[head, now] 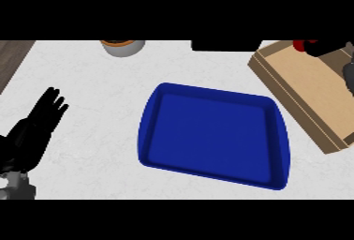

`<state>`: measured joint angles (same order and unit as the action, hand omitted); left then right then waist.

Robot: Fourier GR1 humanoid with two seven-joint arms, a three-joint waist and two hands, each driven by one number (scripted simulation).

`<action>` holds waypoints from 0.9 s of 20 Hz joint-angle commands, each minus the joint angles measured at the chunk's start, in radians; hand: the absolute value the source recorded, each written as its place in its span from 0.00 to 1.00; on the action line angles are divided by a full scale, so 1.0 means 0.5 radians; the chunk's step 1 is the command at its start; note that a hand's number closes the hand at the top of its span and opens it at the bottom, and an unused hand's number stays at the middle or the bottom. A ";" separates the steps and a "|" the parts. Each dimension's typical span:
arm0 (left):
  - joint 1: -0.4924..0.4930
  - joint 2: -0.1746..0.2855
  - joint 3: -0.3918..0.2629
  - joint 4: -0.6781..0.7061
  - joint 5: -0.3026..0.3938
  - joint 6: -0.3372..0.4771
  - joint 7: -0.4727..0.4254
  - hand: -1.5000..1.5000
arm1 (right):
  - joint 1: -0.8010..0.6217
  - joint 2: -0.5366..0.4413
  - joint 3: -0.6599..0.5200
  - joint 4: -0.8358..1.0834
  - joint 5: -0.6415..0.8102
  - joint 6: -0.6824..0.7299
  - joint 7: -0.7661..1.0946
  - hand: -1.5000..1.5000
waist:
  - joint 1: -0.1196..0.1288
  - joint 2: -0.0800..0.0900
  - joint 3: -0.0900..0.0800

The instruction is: Pick the can from the tray and place it in the cardboard box

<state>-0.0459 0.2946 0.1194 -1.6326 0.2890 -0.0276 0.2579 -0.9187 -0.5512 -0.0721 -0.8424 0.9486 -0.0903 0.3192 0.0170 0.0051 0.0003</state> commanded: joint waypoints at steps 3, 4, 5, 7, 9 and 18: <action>0.013 0.017 0.047 -0.059 0.009 -0.023 0.031 0.50 | 0.024 0.032 -0.116 0.350 -0.061 -0.130 -0.227 1.00 | 0.004 -0.002 0.001; -0.028 -0.063 -0.016 0.059 -0.057 0.006 -0.051 0.50 | -0.035 0.030 -0.129 0.477 -0.053 -0.137 -0.262 1.00 | 0.007 0.004 0.000; 0.010 -0.009 0.037 -0.049 0.004 -0.016 0.006 0.50 | 0.020 0.048 -0.143 0.515 -0.090 -0.090 -0.267 1.00 | 0.019 0.004 0.001; 0.076 -0.024 0.023 -0.002 -0.020 -0.056 -0.087 0.50 | 0.033 -0.004 -0.213 0.637 -0.155 0.002 -0.300 1.00 | 0.025 0.009 0.001; -0.003 -0.038 -0.007 0.040 -0.049 -0.025 -0.034 0.50 | -0.024 -0.018 -0.264 0.773 -0.139 -0.027 -0.164 0.00 | 0.026 0.015 0.002; 0.067 -0.034 0.059 -0.024 -0.003 -0.076 -0.035 0.50 | 0.078 0.055 -0.453 0.842 -0.364 -0.292 -0.733 0.00 | 0.013 0.002 0.002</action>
<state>-0.0492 0.2805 0.1392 -1.6269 0.2786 -0.0507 0.2533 -0.8957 -0.5391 -0.2454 -0.4194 0.8231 -0.1747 0.0348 0.0239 0.0087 0.0015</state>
